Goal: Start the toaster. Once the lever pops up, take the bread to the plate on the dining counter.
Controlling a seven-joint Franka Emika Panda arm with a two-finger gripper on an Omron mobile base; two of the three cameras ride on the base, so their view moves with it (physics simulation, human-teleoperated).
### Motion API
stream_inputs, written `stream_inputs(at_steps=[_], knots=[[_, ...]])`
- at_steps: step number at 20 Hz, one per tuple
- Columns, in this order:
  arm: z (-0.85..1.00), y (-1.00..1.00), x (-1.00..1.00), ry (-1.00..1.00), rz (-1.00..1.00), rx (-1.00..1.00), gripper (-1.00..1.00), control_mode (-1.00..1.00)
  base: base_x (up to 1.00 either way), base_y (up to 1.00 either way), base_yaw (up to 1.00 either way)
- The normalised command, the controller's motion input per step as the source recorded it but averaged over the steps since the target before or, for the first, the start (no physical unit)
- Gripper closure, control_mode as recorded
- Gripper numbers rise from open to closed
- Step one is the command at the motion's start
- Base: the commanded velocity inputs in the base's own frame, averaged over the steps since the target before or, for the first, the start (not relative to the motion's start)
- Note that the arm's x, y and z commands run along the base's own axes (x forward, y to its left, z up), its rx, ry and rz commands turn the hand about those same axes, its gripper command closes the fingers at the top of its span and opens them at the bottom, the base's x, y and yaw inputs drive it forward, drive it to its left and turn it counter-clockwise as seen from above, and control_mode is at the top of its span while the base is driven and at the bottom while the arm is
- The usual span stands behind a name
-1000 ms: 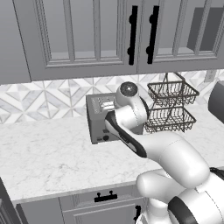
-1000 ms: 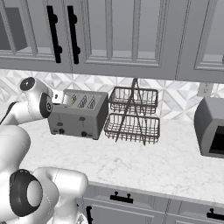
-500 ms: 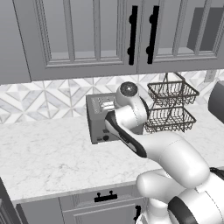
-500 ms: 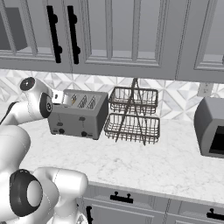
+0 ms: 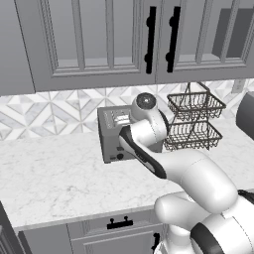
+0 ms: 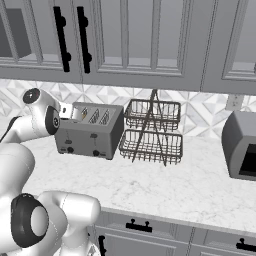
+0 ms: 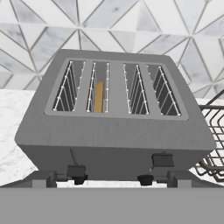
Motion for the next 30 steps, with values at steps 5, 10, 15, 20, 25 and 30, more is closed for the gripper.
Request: stream_inputs(at_steps=[5, 10, 15, 20, 25, 30], knots=[[0.00, 0.00, 0.00, 0.00, 0.00, 0.00, -1.00, -1.00, 0.00, 0.00, 0.00], [0.00, 0.00, 0.00, 0.00, 0.00, 0.00, -1.00, -1.00, 0.00, 0.00, 0.00], [0.00, 0.00, 0.00, 0.00, 0.00, 0.00, -1.00, -1.00, 0.00, 0.00, 0.00], [0.00, 0.00, 0.00, 0.00, 0.00, 0.00, -1.00, -1.00, 0.00, 0.00, 0.00], [0.00, 0.00, 0.00, 0.00, 0.00, 0.00, -1.00, -1.00, 0.00, 0.00, 0.00], [0.00, 0.00, 0.00, 0.00, 0.00, 0.00, -1.00, -1.00, 0.00, 0.00, 0.00]])
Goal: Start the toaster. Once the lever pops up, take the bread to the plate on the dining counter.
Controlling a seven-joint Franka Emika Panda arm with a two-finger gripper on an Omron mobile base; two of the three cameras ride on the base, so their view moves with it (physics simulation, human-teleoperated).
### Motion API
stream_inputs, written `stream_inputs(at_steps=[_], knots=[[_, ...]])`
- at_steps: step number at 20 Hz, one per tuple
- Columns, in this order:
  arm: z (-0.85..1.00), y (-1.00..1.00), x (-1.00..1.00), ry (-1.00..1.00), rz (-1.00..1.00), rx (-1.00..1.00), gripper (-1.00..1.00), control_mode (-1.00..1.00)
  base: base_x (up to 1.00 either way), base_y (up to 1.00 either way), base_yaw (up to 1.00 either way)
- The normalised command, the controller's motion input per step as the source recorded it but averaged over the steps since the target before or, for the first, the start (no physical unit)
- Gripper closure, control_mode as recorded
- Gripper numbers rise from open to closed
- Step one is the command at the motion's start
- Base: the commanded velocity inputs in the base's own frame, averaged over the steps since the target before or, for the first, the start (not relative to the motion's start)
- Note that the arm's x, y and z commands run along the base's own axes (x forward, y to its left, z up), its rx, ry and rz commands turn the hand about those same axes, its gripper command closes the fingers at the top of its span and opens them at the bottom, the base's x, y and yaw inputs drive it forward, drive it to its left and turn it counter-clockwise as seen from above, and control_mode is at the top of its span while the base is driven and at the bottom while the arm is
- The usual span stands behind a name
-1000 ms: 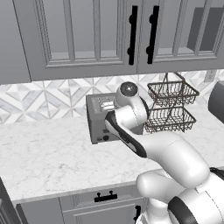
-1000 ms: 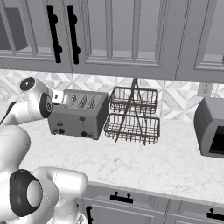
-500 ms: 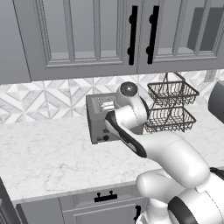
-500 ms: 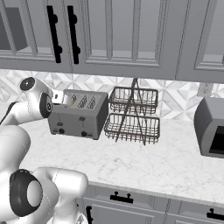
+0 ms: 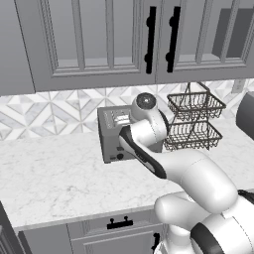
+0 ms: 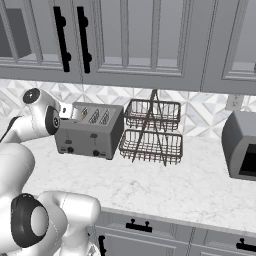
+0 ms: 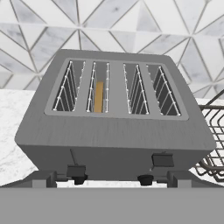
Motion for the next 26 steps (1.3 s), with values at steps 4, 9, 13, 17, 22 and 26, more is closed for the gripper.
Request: stream_inputs(at_steps=[4, 9, 13, 17, 22, 26], knots=[[0.00, 0.00, 0.00, 0.00, 0.00, 0.00, -1.00, -1.00, 0.00, 0.00, 0.00], [0.00, 0.00, 0.00, 0.00, 0.00, 0.00, -1.00, -1.00, 0.00, 0.00, 0.00], [0.00, 0.00, 0.00, 0.00, 0.00, 0.00, -1.00, -1.00, 0.00, 0.00, 0.00], [0.00, 0.00, 0.00, 0.00, 0.00, 0.00, -1.00, -1.00, 0.00, 0.00, 0.00], [0.00, 0.00, 0.00, 0.00, 0.00, 0.00, -1.00, -1.00, 0.00, 0.00, 0.00], [0.00, 0.00, 0.00, 0.00, 0.00, 0.00, -1.00, -1.00, 0.00, 0.00, 0.00]])
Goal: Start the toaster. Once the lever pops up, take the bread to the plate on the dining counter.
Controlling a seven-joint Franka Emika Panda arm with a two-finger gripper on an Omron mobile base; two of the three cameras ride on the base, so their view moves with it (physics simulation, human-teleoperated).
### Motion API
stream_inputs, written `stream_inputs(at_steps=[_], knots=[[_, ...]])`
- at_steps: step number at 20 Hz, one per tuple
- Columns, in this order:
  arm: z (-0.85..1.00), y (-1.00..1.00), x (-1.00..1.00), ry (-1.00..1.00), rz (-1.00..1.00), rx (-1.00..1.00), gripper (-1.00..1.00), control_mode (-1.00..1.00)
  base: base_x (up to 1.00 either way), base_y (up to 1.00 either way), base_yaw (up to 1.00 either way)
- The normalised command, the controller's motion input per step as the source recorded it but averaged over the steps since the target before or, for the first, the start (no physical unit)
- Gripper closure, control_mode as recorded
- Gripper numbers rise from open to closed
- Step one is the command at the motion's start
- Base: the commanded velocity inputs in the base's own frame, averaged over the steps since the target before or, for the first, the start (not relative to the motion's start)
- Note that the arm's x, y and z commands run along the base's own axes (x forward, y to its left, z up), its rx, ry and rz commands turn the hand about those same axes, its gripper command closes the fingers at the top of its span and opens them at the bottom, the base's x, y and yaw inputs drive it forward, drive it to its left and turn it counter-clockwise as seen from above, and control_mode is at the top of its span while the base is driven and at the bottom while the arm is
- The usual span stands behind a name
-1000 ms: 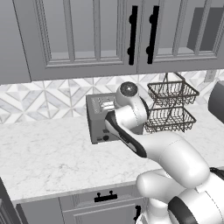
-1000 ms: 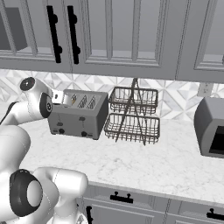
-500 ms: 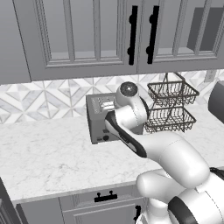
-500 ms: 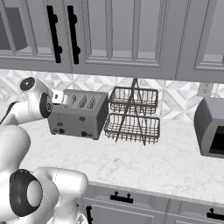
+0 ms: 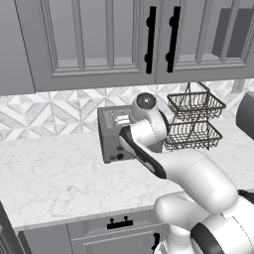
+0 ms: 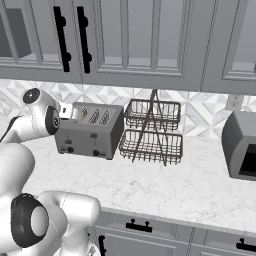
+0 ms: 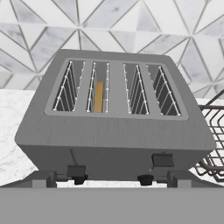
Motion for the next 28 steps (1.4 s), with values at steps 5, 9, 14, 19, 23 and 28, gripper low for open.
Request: stream_inputs(at_steps=[5, 9, 14, 19, 23, 28], knots=[[0.00, 0.00, 0.00, 0.00, 0.00, 0.00, -1.00, -1.00, 0.00, 0.00, 0.00], [0.00, 0.00, 0.00, 0.00, 0.00, 0.00, -1.00, -1.00, 0.00, 0.00, 0.00], [0.00, 0.00, 0.00, 0.00, 0.00, 0.00, -1.00, -1.00, 0.00, 0.00, 0.00], [0.00, 0.00, 0.00, 0.00, 0.00, 0.00, -1.00, -1.00, 0.00, 0.00, 0.00], [0.00, 0.00, 0.00, 0.00, 0.00, 0.00, -1.00, -1.00, 0.00, 0.00, 0.00], [0.00, 0.00, 0.00, 0.00, 0.00, 0.00, -1.00, -1.00, 0.00, 0.00, 0.00]])
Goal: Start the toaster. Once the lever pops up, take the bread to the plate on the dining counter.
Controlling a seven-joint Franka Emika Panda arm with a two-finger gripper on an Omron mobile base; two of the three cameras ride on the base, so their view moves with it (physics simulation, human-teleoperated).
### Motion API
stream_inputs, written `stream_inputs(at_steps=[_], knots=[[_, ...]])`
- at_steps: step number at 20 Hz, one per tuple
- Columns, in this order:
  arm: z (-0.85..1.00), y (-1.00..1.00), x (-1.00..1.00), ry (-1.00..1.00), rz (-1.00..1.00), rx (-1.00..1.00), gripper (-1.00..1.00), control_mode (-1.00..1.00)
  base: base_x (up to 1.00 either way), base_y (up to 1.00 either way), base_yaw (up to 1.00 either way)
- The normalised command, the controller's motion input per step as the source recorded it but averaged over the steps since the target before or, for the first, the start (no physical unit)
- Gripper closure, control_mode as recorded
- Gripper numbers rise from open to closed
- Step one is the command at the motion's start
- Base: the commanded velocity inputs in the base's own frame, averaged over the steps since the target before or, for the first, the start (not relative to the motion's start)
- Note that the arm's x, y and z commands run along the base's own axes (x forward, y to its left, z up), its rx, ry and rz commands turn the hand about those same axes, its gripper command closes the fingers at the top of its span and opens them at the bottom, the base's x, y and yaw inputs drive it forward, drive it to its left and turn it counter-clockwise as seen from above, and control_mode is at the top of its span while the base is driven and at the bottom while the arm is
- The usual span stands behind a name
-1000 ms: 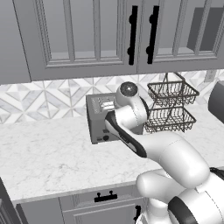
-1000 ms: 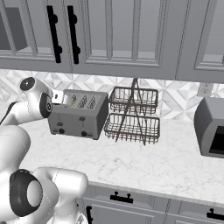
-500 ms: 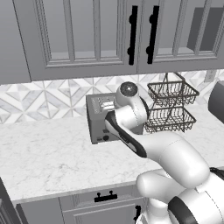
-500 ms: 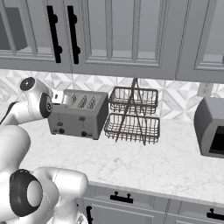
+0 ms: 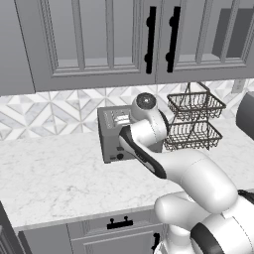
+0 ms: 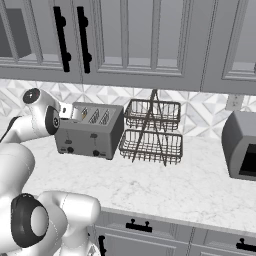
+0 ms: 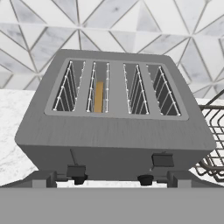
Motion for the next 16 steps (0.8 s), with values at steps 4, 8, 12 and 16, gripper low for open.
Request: stream_inputs(at_steps=[4, 8, 12, 16], knots=[[0.00, 0.00, 0.00, 0.00, 0.00, 0.00, -1.00, -1.00, 0.00, 0.00, 0.00], [0.00, 0.00, 0.00, 0.00, 0.00, 0.00, -1.00, -1.00, 0.00, 0.00, 0.00], [0.00, 0.00, 0.00, 0.00, 0.00, 0.00, -1.00, -1.00, 0.00, 0.00, 0.00], [0.00, 0.00, 0.00, 0.00, 0.00, 0.00, -1.00, -1.00, 0.00, 0.00, 0.00]])
